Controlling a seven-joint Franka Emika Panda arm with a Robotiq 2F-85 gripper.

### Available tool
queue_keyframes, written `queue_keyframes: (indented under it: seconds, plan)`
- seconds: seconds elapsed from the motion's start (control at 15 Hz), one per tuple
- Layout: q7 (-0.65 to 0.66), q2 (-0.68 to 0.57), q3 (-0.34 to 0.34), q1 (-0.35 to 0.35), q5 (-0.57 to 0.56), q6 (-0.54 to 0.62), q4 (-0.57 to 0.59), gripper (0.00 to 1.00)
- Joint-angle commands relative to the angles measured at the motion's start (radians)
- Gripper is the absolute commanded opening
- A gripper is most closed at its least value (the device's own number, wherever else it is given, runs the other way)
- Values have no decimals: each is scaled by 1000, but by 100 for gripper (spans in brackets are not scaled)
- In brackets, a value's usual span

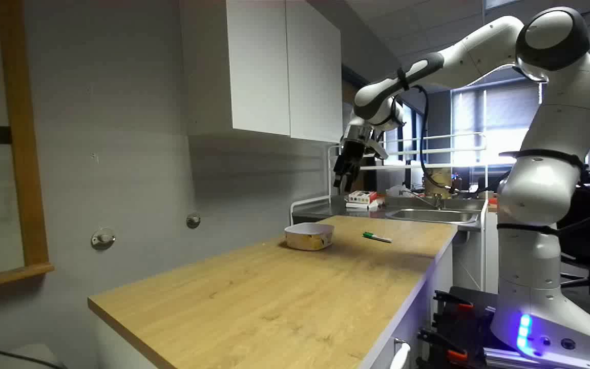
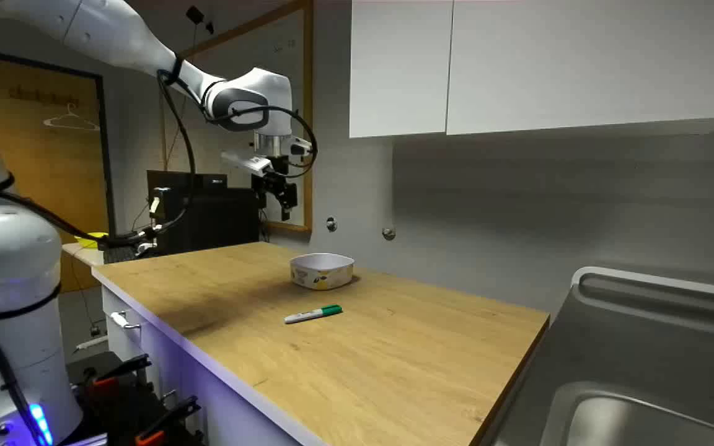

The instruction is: Put the marker in the bowl

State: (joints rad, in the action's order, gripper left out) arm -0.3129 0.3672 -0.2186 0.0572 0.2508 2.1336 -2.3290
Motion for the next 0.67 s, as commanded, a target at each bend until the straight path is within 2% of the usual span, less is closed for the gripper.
queue_keyframes:
  seconds: [0.0,0.6]
  plan:
    - [-8,-2,22,-25,10,-4,2,100]
    - [-16,-30,18,-36,3,15,18,100]
